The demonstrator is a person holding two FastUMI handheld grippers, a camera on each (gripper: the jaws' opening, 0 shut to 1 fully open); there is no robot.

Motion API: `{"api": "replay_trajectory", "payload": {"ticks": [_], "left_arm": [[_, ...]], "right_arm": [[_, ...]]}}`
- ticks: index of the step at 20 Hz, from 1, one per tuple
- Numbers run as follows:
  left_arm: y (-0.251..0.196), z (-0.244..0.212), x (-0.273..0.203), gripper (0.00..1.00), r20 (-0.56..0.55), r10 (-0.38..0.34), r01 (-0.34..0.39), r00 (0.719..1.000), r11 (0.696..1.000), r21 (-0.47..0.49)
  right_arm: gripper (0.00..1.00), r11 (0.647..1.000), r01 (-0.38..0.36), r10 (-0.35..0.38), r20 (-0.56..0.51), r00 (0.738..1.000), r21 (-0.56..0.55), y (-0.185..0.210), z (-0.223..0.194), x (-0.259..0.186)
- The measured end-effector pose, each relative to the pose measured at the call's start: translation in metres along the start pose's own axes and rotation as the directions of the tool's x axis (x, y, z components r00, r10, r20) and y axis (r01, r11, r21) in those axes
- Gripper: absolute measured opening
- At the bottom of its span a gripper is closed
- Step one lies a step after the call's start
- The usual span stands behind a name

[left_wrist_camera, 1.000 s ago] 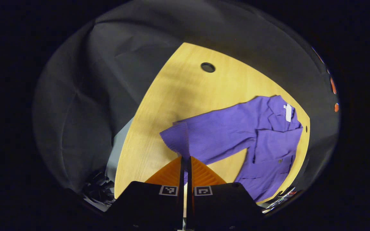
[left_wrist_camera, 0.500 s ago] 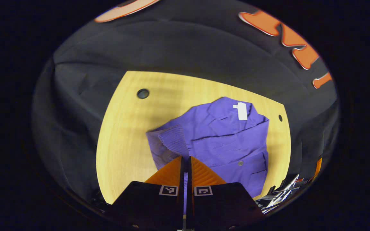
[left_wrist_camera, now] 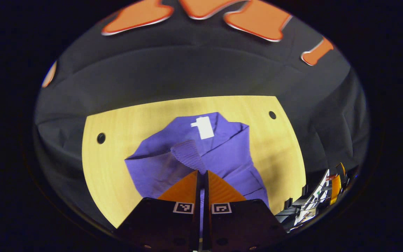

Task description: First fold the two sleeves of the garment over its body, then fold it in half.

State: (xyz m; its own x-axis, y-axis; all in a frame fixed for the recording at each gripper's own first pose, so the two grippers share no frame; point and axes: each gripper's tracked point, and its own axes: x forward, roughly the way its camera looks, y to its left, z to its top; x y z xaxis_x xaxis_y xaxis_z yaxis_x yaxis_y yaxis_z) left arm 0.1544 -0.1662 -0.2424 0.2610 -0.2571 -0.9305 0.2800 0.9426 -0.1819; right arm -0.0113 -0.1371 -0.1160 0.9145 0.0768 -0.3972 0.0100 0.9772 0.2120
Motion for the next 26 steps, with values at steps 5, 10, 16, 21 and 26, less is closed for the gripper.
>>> {"api": "replay_trajectory", "payload": {"ticks": [5,10,16,21,26], "left_arm": [[-0.087,0.023,0.037,0.04,-0.032,-0.057,0.059,0.998,0.995,0.079],[-0.133,0.032,0.079,0.05,-0.033,-0.064,0.068,0.997,0.988,0.14],[-0.141,0.014,0.066,0.46,-0.005,-0.119,0.119,0.993,0.98,0.158],[-0.083,-0.03,0.037,0.79,0.028,-0.052,0.047,0.998,0.989,0.139],[0.009,-0.105,0.021,0.9,0.03,0.085,-0.086,0.996,0.996,0.025]], "right_arm": [[0.97,0.999,0.014,-0.013,-0.009,1.0,0.051,-0.027,-0.007,0.0],[0.97,0.997,0.031,-0.028,-0.041,0.999,0.074,-0.049,-0.024,-0.004],[0.97,0.998,0.044,-0.039,-0.088,0.995,0.053,-0.05,-0.037,0.0],[0.97,1.0,0.024,-0.022,-0.169,0.985,0.01,-0.027,-0.063,0.008],[0.97,0.999,0.002,-0.013,-0.28,0.96,-0.038,-0.001,-0.105,0.015]]}}
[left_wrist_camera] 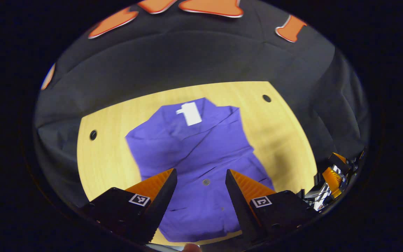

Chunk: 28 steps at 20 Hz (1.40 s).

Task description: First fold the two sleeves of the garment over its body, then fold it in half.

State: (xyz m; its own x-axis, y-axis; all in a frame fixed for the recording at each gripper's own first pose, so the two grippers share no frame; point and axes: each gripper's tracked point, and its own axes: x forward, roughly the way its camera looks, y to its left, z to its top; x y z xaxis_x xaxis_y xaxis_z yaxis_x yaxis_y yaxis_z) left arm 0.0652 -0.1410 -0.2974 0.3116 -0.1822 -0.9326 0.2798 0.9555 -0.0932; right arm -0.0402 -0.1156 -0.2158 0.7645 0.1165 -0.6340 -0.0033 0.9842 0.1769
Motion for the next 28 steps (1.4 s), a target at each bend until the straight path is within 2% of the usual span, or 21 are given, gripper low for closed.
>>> {"api": "replay_trajectory", "payload": {"ticks": [6,10,13,19,23,28], "left_arm": [[0.086,-0.106,-0.018,0.93,-0.038,0.121,-0.124,0.992,0.987,-0.105],[0.112,-0.175,-0.017,0.92,-0.093,0.142,-0.157,0.985,0.97,-0.186],[0.12,-0.225,-0.006,0.92,-0.152,0.133,-0.166,0.979,0.959,-0.228],[0.114,-0.305,0.016,0.92,-0.275,0.121,-0.195,0.954,0.946,-0.258],[0.099,-0.33,0.035,0.92,-0.331,0.108,-0.201,0.938,0.943,-0.264],[0.078,-0.333,0.063,0.91,-0.373,0.094,-0.204,0.923,0.941,-0.268]], "right_arm": [[0.98,0.999,-0.001,-0.006,-0.161,0.987,-0.041,0.023,-0.058,0.017],[0.98,0.997,0.014,-0.034,-0.275,0.961,-0.074,0.026,-0.099,0.019],[0.98,0.996,0.018,-0.048,-0.375,0.926,-0.084,0.023,-0.134,0.014],[0.98,0.995,0.027,-0.074,-0.558,0.827,-0.092,0.019,-0.205,-0.005],[0.98,0.998,0.027,-0.062,-0.637,0.769,-0.064,0.027,-0.24,-0.02],[0.98,0.997,0.06,-0.077,-0.681,0.728,-0.048,0.023,-0.263,-0.027]]}}
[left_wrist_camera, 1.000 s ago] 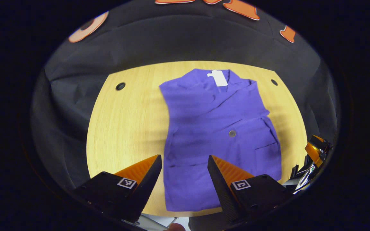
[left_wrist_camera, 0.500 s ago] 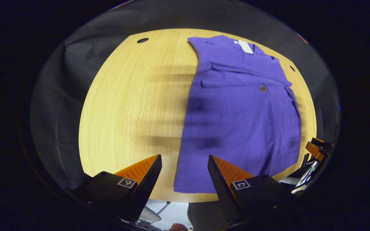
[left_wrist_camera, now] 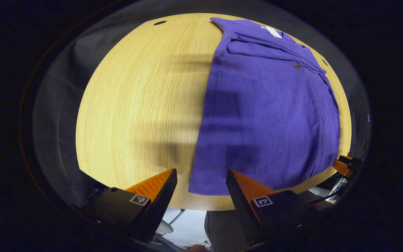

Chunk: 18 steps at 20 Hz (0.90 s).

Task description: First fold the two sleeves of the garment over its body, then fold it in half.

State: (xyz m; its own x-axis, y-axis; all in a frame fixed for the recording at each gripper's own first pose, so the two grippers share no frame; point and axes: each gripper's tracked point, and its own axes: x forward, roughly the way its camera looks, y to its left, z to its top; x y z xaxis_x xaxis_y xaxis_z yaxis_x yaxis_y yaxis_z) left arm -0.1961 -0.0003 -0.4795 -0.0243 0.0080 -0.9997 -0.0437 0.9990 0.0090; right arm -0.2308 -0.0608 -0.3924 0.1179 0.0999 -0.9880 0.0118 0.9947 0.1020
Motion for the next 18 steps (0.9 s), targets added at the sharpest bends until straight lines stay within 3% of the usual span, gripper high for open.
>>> {"api": "replay_trajectory", "payload": {"ticks": [6,7,8,10,12,13,14,15,16,17,18], "left_arm": [[-0.04,0.038,0.029,0.89,-0.026,-0.004,0.004,1.0,1.0,0.012],[-0.046,0.048,0.033,0.9,-0.016,-0.007,0.007,1.0,1.0,0.017],[-0.056,0.056,0.038,0.89,-0.023,-0.017,0.017,1.0,1.0,0.013],[-0.074,0.077,0.046,0.91,-0.036,-0.025,0.025,0.999,1.0,0.015],[-0.094,0.099,0.053,0.9,-0.061,-0.025,0.027,0.998,0.999,0.032],[-0.107,0.112,0.057,0.88,-0.063,-0.032,0.035,0.997,0.998,0.043],[-0.075,0.087,0.048,0.72,-0.071,-0.052,0.055,0.996,0.998,0.043],[-0.087,0.06,0.045,0.55,-0.086,-0.065,0.068,0.994,0.997,0.036],[-0.107,0.096,0.05,0.38,-0.094,-0.082,0.085,0.992,0.996,0.028],[-0.113,0.101,0.054,0.31,-0.105,-0.094,0.096,0.99,0.995,0.013],[-0.115,0.105,0.056,0.17,-0.105,-0.1,0.102,0.989,0.995,0.018]], "right_arm": [[0.91,0.999,-0.021,0.022,-0.031,0.999,0.03,0.003,-0.003,0.007],[0.77,1.0,-0.019,0.019,-0.034,0.999,0.025,0.003,-0.003,0.008],[0.86,1.0,-0.014,0.015,-0.035,0.999,0.026,0.001,-0.005,0.007],[0.81,1.0,-0.008,0.01,-0.053,0.999,0.03,0.0,-0.006,0.008],[0.71,0.999,-0.014,0.016,-0.069,0.997,0.032,0.002,-0.008,0.009],[0.51,0.999,-0.021,0.024,-0.073,0.997,0.04,0.005,-0.007,0.009],[0.52,0.998,-0.026,0.03,-0.074,0.997,0.056,0.007,-0.007,0.009],[0.38,0.997,-0.037,0.042,-0.075,0.996,0.075,0.01,-0.006,0.01],[0.3,0.994,-0.038,0.046,-0.076,0.996,0.1,0.011,-0.004,0.01],[0.17,0.99,-0.051,0.06,-0.068,0.996,0.129,0.014,-0.001,0.011],[0.11,0.986,-0.073,0.083,-0.067,0.994,0.148,0.018,0.0,0.009]]}}
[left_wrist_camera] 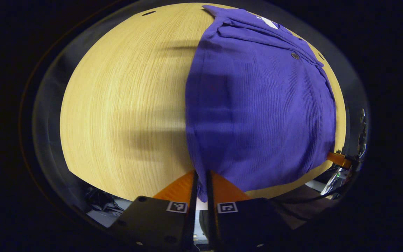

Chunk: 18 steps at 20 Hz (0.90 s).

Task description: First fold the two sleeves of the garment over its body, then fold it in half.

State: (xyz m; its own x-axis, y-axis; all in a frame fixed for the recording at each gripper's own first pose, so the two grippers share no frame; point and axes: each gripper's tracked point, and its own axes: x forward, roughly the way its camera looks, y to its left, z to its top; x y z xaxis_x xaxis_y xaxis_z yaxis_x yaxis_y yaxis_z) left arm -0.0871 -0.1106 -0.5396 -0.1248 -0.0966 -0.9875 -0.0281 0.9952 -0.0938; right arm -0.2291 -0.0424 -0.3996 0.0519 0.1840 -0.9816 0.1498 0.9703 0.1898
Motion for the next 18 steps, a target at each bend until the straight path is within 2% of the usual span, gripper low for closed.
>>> {"api": "replay_trajectory", "payload": {"ticks": [4,8,11,18], "left_arm": [[-0.002,0.001,-0.005,0.07,0.005,-0.024,0.024,1.0,0.999,0.023],[-0.011,0.017,-0.025,0.05,0.043,-0.064,0.062,0.997,0.997,0.043],[-0.021,0.03,-0.05,0.05,0.087,-0.085,0.079,0.993,0.995,0.066],[-0.036,0.071,-0.102,0.05,0.166,-0.105,0.078,0.98,0.984,0.162]], "right_arm": [[0.08,0.997,-0.072,0.072,0.02,0.997,0.001,0.017,0.015,-0.012],[0.05,0.992,-0.116,0.119,0.055,0.991,-0.05,0.031,0.032,-0.033],[0.05,0.992,-0.099,0.106,0.085,0.991,-0.078,0.035,0.046,-0.044],[0.05,0.989,-0.112,0.127,0.162,0.979,-0.099,0.049,0.089,-0.085]]}}
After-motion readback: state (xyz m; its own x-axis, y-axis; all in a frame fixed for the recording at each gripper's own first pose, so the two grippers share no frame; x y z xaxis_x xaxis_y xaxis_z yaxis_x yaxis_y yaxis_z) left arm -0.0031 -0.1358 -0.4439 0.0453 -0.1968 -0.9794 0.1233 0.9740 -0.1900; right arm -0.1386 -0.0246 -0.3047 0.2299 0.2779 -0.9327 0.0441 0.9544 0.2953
